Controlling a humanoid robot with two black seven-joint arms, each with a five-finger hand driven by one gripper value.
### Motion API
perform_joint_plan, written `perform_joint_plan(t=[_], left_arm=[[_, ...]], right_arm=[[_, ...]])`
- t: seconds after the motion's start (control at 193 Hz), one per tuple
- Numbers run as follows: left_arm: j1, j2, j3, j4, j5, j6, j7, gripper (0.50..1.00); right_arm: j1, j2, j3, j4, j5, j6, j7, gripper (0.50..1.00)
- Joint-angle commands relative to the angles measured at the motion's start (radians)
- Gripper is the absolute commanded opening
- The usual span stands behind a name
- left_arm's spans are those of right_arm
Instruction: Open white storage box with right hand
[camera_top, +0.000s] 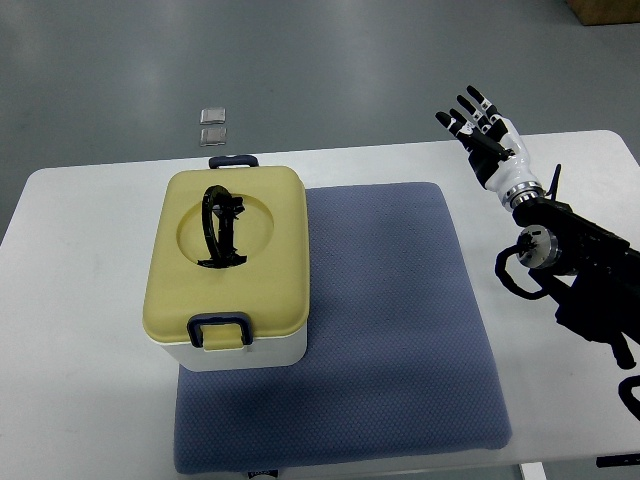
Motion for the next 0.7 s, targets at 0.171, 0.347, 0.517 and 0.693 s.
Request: perform_joint_plan(t=[0.171,0.347,0.517,0.693], left_arm=[[0.0,0.0,0.002,-0.001,0.001,0.0,0.0,1.0],[0.0,0.0,0.005,0.015,0.0,0.009,0.0,1.0],[0.0,0.0,0.002,0.007,0.001,0.008,0.0,1.0],[0.0,0.0,0.003,0.011,0.001,0.008,0.0,1.0]], right_arm=[[0.001,-0.002,0.0,0.0,0.0,0.001,0.0,0.932],[0.001,-0.002,0.0,0.0,0.0,0.001,0.0,0.932],[0.001,-0.003,0.001,0.0,0.0,0.002,0.0,0.932],[0.003,-0.003,0.001,0.0,0.0,0.002,0.0,0.932]])
